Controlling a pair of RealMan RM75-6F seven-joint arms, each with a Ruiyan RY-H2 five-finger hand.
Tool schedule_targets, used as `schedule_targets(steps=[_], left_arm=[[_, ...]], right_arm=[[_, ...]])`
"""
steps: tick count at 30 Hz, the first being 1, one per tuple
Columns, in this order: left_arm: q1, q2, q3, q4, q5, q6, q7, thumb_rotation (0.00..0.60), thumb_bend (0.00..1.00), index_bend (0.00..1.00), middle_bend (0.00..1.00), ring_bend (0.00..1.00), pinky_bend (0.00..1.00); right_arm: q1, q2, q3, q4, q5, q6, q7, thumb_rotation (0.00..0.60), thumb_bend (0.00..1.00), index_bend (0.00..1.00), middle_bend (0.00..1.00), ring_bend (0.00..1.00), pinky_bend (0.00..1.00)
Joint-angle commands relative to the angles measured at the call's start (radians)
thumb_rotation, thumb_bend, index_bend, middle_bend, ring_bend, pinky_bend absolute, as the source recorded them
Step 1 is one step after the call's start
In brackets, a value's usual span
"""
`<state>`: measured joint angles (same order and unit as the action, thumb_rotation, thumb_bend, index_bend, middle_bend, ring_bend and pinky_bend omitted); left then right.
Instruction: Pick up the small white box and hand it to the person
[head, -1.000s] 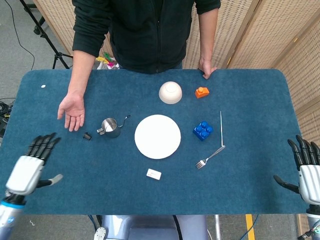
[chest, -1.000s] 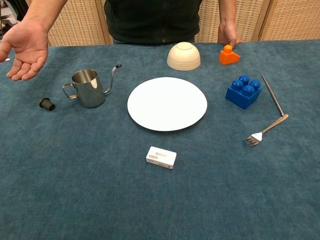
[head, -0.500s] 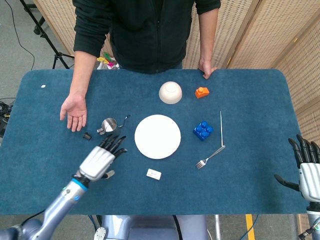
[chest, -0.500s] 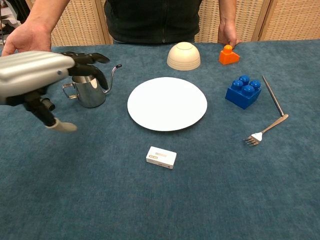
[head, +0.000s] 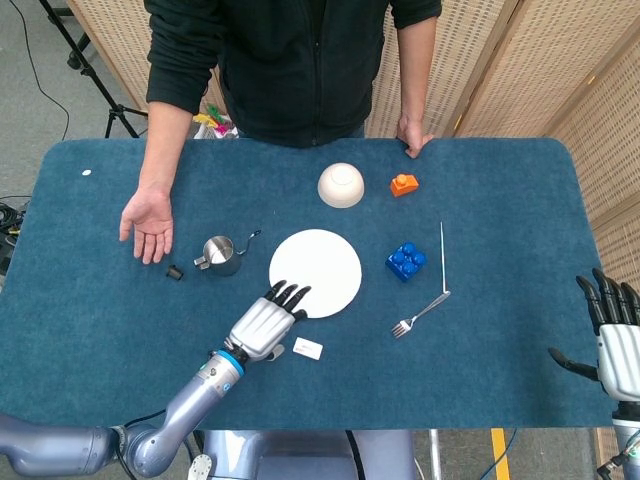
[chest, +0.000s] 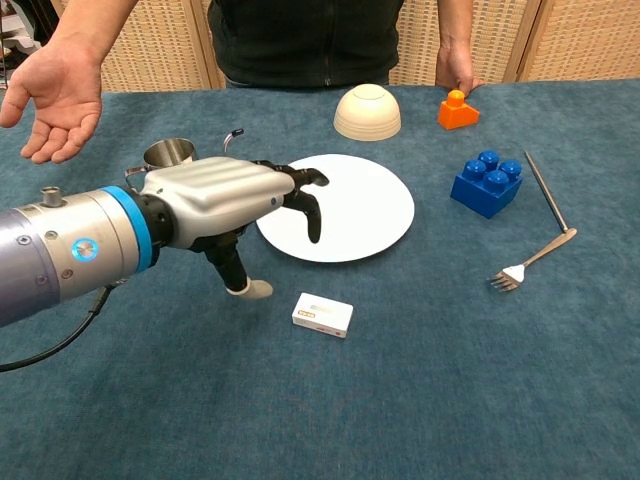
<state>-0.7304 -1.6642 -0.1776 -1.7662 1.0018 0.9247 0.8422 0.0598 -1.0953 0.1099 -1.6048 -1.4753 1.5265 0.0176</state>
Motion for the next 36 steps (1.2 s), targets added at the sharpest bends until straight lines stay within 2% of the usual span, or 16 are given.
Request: schedule_targets(steps=[1,8,18,24,29,32,36], left_arm=[[-0.029,-0.02,0.014,0.031,-0.022,-0.01,0.007,0.6,0.25,0.35,0.0,0.0,0.0],[-0.067,-0.054,0.033,0.071,-0.047,-0.026,-0.02,0.6,0.25,0.36,0.0,0.0,0.0],[-0.117,-0.139,0.056,0.143,-0.093,0.004,-0.001,0.6,0.25,0.37,0.0,0.0,0.0],[-0.139,-0.167,0.065,0.163,-0.119,0.013,0.002,0.6,0.3,0.41,0.0,0.0,0.0],[-0.15,-0.183,0.072,0.172,-0.142,0.029,0.018,0.6,0.34,0.48,0.0,0.0,0.0],[-0.154,-0.189,0.076,0.174,-0.15,0.044,0.026,0.6,0.41,0.57,0.0,0.0,0.0],[-0.157,-0.186,0.083,0.17,-0.151,0.064,0.032,0.6,0.47,0.64,0.0,0.0,0.0]], right_arm=[[0.002,-0.001,0.001,0.002,0.005,-0.005,-0.002,0.6,0.0,0.0,0.0,0.0,0.0],[0.007,-0.004,0.002,0.005,0.015,-0.017,-0.007,0.6,0.0,0.0,0.0,0.0,0.0],[0.007,-0.003,0.003,0.006,0.019,-0.02,-0.004,0.6,0.0,0.0,0.0,0.0,0.0],[0.009,-0.001,0.004,0.007,0.023,-0.024,0.002,0.6,0.0,0.0,0.0,0.0,0.0],[0.009,0.0,0.004,0.007,0.024,-0.026,0.004,0.6,0.0,0.0,0.0,0.0,0.0],[0.009,0.0,0.003,0.007,0.024,-0.026,0.006,0.6,0.0,0.0,0.0,0.0,0.0],[0.009,0.002,0.003,0.006,0.023,-0.026,0.009,0.6,0.0,0.0,0.0,0.0,0.0]])
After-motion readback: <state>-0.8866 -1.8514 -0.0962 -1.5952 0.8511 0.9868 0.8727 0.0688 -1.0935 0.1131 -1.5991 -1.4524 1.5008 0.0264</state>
